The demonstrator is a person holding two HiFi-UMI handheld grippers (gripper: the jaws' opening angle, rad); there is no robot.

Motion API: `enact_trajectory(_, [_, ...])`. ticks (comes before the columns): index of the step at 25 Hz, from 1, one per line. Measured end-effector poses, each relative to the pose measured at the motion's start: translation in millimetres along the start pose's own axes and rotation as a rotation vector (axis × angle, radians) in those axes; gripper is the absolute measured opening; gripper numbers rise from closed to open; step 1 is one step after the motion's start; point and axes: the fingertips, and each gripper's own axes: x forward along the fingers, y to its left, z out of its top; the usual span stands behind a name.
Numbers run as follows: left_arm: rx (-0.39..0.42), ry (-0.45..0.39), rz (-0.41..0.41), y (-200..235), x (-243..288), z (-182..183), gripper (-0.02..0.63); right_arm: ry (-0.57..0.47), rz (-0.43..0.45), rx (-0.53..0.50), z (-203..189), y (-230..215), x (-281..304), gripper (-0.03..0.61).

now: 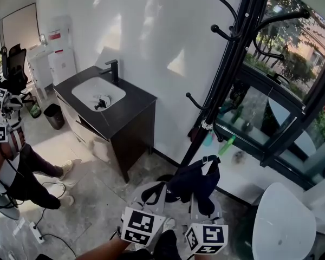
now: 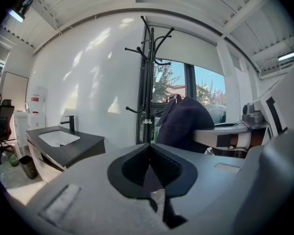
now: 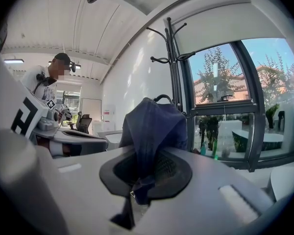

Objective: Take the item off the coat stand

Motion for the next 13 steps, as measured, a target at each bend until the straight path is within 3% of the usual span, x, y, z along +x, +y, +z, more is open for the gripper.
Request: enact_trajectory(13, [0.015, -0.005, -0.017, -5.9, 6.4, 5.8, 0.002, -0.005, -0.01, -0.011, 2.9, -3.7, 2.8, 0.025])
